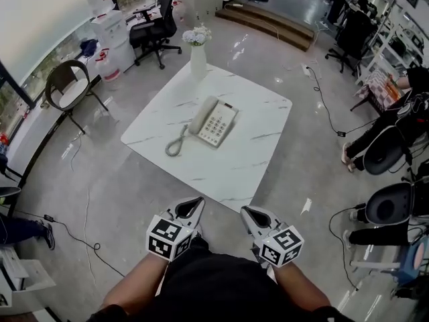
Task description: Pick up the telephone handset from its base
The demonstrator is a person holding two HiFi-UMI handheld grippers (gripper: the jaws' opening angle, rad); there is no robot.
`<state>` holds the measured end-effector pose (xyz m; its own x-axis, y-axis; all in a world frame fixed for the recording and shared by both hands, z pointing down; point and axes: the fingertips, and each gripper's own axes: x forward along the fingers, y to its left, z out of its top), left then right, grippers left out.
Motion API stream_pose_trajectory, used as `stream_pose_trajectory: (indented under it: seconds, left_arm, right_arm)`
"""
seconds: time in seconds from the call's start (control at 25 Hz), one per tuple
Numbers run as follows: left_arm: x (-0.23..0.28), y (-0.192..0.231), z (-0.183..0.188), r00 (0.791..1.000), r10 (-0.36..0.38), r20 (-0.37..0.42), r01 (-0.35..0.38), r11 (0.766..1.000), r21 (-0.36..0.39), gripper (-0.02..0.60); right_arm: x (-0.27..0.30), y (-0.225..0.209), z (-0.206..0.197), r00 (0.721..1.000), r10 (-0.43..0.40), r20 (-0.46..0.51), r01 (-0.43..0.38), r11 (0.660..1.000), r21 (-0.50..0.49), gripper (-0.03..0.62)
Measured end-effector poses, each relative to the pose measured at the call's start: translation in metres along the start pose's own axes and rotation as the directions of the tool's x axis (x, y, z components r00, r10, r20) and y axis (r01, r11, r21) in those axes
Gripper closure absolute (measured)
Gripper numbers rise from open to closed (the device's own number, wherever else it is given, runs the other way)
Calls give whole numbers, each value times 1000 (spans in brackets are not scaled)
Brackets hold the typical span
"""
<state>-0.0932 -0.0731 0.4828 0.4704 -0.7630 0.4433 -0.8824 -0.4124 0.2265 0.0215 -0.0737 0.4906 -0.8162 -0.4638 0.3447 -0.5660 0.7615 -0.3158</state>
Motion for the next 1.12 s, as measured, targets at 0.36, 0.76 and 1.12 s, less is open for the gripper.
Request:
stream_pose_trajectory:
  seconds: [0.36,0.76,1.12]
  left_arm:
    - [28,74,34,995,-97,-11,97,995,38,578]
    - [51,118,43,992,-122,-37,124,992,39,578]
    - [70,117,56,998,-53,-22,54,998,31,578]
  right_arm:
    - [66,-26,44,993,-119,24,119,993,8,592]
    - [103,-38,56,989,-146,11,146,989,26,592]
    - [105,-64,77,995,-94,31,94,995,-11,592]
